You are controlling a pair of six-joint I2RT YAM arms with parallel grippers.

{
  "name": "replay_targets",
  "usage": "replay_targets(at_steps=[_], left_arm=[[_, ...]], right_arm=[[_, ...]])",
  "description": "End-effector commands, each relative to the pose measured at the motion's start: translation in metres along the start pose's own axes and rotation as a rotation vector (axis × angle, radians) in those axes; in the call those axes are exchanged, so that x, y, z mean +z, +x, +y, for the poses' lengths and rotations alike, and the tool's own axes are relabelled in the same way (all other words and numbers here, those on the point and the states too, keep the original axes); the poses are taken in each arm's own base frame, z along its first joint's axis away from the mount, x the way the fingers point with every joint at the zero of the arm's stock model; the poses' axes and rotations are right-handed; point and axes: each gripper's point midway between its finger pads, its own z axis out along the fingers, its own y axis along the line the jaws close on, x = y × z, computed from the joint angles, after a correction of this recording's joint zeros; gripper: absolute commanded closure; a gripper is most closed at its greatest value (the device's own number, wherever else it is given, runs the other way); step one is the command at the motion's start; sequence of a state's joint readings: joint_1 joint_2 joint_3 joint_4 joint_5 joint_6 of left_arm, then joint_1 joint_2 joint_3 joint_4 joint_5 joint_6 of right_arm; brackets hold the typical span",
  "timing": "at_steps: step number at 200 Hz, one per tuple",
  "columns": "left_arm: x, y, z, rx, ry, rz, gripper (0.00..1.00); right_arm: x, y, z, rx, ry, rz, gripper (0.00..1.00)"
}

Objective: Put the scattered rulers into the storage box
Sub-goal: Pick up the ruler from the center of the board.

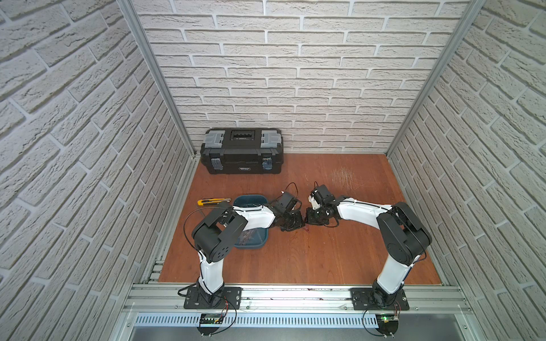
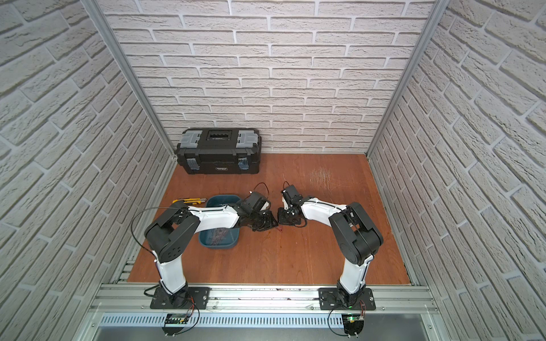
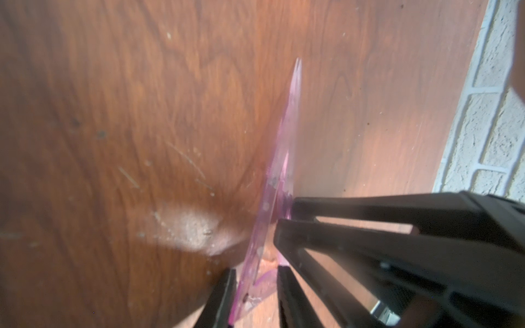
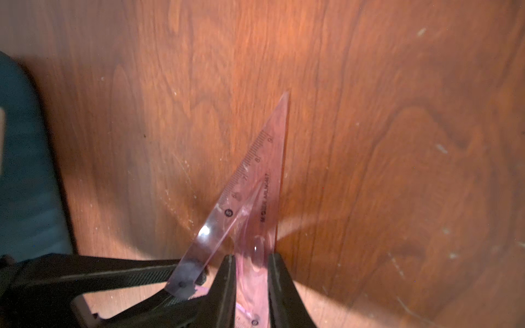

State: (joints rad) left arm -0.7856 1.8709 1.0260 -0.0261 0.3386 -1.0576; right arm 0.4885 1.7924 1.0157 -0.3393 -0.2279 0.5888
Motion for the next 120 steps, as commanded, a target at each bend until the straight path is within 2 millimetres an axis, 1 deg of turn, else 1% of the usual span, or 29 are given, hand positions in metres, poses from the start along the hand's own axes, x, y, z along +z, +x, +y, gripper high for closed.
replay_targets(at_steps=[1,29,51,68,102,120], left_arm=[[0.004,0.000,0.000,-0.001,-0.007,0.006,0.74],[0.002,-0.002,-0.001,0.002,-0.014,-0.001,0.82],[-0.001,-0.003,-0.003,0.006,-0.019,-0.007,0.90],[-0.004,-0.005,-0.005,0.011,-0.023,-0.007,0.94],[-0.012,-0.009,-0.013,0.032,-0.029,-0.017,1.00],[-0.021,-0.012,-0.018,0.055,-0.039,-0.028,1.00]], right_arm=[[0.022,0.042,-0.040,0.049,0.117,0.134,0.79],[0.018,0.042,-0.039,0.053,0.105,0.127,0.78],[0.003,0.034,-0.031,0.046,0.082,0.090,0.77],[-0.016,0.025,-0.022,0.033,0.065,0.050,0.75],[-0.062,0.005,-0.005,-0.005,0.046,-0.041,0.70],[-0.091,-0.003,-0.001,-0.022,0.050,-0.105,0.61]])
